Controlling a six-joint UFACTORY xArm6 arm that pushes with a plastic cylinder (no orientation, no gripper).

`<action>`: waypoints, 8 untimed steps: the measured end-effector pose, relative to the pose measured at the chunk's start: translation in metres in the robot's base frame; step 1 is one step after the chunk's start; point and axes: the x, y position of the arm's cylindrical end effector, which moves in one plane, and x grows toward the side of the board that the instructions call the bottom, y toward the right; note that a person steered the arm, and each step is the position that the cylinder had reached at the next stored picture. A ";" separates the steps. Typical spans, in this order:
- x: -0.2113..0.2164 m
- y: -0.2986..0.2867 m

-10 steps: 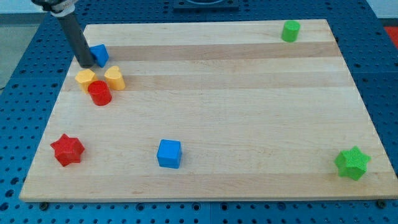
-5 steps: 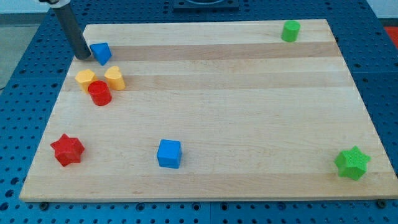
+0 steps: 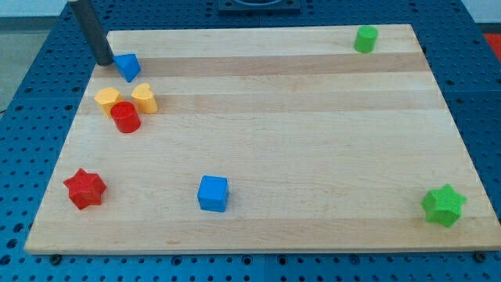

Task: Push blue triangle slightly down

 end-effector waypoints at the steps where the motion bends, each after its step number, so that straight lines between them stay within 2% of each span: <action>1: -0.002 0.008; 2: 0.046 0.014; 3: 0.027 0.016; 4: -0.018 0.015; 5: 0.024 0.052; 6: 0.060 0.038; 7: 0.057 0.054; 8: 0.036 0.072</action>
